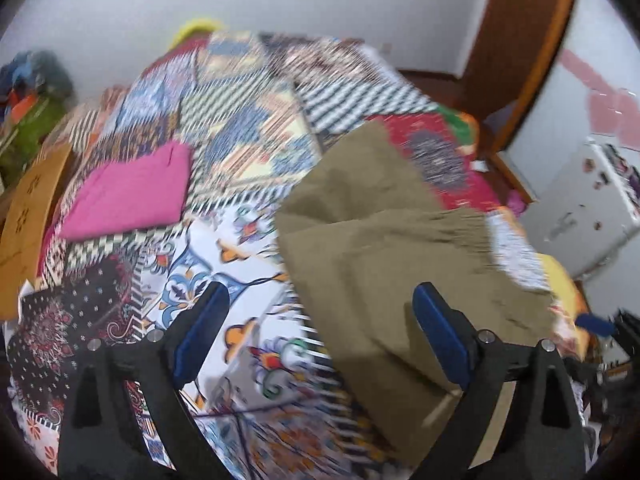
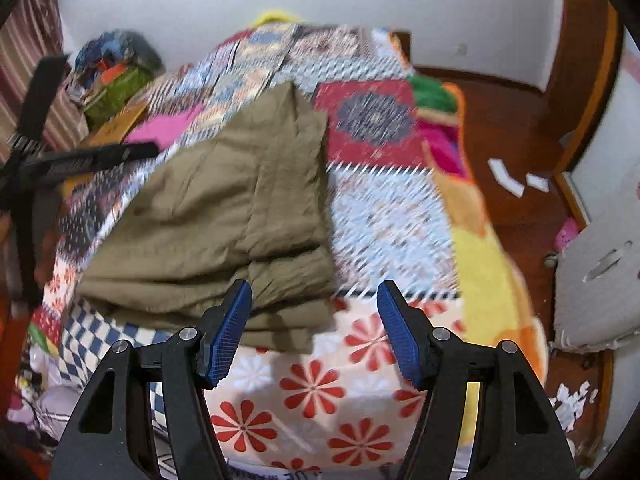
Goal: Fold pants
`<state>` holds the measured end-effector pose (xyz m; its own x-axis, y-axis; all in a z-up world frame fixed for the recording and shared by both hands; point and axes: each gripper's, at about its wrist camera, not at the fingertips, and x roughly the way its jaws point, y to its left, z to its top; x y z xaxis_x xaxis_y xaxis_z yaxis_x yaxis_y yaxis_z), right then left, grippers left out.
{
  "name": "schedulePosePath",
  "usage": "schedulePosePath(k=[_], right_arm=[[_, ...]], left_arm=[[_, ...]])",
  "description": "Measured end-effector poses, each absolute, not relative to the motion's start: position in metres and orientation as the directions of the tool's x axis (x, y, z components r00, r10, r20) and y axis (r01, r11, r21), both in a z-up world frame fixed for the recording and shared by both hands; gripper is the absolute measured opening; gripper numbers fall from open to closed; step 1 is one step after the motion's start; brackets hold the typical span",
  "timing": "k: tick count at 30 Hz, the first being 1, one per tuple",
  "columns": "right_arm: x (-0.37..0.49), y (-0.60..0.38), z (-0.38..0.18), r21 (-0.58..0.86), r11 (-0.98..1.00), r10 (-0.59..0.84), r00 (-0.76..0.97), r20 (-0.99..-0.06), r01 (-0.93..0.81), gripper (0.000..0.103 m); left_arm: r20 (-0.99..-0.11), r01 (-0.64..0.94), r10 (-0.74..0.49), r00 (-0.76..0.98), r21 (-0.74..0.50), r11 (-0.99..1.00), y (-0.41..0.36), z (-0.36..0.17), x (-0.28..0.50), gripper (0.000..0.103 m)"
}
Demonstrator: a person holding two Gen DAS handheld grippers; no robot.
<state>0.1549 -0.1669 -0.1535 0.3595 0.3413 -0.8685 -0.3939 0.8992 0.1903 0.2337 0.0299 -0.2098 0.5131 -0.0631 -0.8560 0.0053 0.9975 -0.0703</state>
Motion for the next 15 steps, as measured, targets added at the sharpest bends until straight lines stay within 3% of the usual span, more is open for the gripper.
schedulePosePath(k=[4,6,8,10,15], right_arm=[[0.158,-0.159,-0.179,0.191,0.894,0.324,0.29,-0.901,-0.405,0.064],[0.16,-0.159,-0.183,0.187,0.897,0.316,0.288,-0.904,-0.4,0.074],[0.162,-0.162,-0.186,0.174,0.902,0.303,0.291,-0.907,-0.396,0.077],[0.166,-0.165,-0.191,0.17,0.905,0.293,0.282,-0.913,-0.39,0.077],[0.175,-0.168,-0.195,0.136,0.917,0.257,0.296,-0.92,-0.375,0.078]], left_arm=[[-0.894,0.001,-0.111,0.434,-0.123,0.992,0.036,-0.245,0.255,0.094],[-0.898,0.003,-0.142,0.417,-0.155,0.988,0.035,-0.258,0.264,0.094],[-0.893,0.02,-0.182,0.411,-0.191,0.981,0.033,-0.266,0.272,0.091],[-0.886,0.041,-0.25,0.391,-0.255,0.966,0.032,-0.271,0.281,0.074],[-0.869,0.045,-0.284,0.404,-0.291,0.956,0.029,-0.271,0.29,0.057]])
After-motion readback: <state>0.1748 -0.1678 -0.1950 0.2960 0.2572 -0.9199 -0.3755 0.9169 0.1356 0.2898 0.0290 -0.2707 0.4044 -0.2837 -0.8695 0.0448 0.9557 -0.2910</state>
